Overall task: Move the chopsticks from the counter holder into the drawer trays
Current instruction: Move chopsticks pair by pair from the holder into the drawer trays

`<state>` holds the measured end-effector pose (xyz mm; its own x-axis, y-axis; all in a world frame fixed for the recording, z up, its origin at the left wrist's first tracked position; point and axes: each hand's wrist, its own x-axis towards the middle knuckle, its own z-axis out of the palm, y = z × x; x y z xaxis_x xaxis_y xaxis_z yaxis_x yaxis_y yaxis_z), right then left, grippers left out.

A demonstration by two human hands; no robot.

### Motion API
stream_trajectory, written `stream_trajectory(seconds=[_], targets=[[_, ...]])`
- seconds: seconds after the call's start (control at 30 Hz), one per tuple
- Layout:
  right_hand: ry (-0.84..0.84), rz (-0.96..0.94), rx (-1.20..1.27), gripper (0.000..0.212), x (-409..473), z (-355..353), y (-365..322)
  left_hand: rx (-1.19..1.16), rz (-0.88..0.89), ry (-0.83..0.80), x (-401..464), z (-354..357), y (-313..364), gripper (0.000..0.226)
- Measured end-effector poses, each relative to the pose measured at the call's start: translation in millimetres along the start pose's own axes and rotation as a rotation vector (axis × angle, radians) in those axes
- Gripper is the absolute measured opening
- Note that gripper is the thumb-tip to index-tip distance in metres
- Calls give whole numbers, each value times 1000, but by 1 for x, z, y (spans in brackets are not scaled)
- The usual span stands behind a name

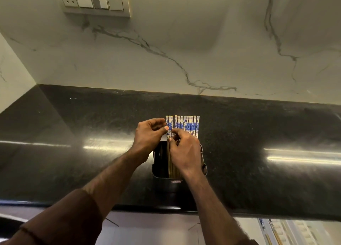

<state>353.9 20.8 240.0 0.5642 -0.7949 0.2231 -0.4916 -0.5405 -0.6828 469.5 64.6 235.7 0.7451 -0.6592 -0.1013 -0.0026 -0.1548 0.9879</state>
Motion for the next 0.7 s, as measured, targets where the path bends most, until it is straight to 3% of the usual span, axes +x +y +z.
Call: stream_trajectory(seconds=[0.47,0.7], targets=[[12,27,11,22,2,3,-3,-140,29,-52,-2,-3,9,21],[-182,68,206,18,8,-16,-4,-210,101,-177,-9,-20,56,23]])
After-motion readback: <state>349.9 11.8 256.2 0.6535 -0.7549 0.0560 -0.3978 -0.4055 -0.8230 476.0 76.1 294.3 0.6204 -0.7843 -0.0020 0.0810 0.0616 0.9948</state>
